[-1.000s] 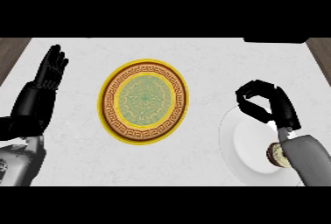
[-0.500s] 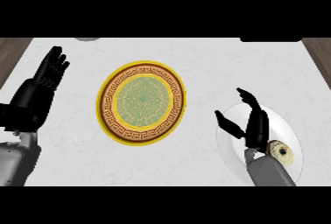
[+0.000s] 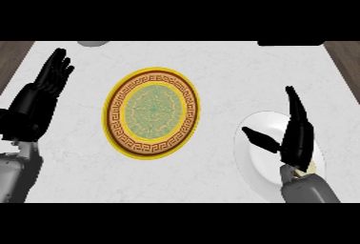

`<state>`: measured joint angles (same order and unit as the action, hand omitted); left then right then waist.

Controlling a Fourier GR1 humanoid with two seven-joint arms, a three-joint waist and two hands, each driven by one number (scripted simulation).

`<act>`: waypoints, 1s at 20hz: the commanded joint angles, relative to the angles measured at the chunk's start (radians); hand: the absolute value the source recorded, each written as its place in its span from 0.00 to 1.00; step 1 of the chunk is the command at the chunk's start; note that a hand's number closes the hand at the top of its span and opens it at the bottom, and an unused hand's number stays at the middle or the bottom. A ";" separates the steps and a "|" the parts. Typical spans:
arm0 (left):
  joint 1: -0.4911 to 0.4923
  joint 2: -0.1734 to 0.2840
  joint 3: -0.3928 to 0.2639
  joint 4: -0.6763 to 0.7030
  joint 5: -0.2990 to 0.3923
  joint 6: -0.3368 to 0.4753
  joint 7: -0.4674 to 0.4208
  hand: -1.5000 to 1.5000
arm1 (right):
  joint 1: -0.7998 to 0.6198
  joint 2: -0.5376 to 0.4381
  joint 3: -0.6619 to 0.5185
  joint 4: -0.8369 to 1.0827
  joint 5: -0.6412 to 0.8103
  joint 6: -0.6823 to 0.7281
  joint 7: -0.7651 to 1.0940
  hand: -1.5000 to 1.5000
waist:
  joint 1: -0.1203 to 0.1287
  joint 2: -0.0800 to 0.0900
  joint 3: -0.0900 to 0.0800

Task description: Pick the cupcake from the plate and place it in the plate

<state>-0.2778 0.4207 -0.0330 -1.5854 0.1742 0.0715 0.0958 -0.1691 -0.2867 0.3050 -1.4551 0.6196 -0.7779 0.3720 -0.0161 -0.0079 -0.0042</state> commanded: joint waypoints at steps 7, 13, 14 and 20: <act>0.041 0.010 0.008 -0.013 0.007 -0.022 -0.005 0.50 | -0.033 -0.169 0.024 -0.116 0.085 0.585 0.600 0.00 | 0.000 -0.007 -0.006; 0.034 -0.015 -0.004 -0.014 -0.014 -0.003 -0.006 0.50 | -0.097 -0.160 0.020 -0.193 -0.054 0.906 0.883 0.00 | 0.012 0.002 0.001; 0.027 0.014 0.031 0.005 0.003 -0.035 -0.035 0.50 | -0.069 -0.162 0.023 -0.243 -0.065 0.924 0.904 0.00 | 0.005 0.002 0.001; 0.019 -0.019 0.017 0.036 -0.011 -0.044 -0.054 0.50 | -0.135 -0.183 -0.034 -0.214 -0.101 1.019 0.976 0.00 | 0.012 0.008 0.002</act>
<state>-0.2508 0.4128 -0.0164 -1.5813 0.1730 0.0393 0.0694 -0.2457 -0.4553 0.3096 -1.6675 0.5521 0.0954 1.1508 -0.0052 -0.0035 -0.0026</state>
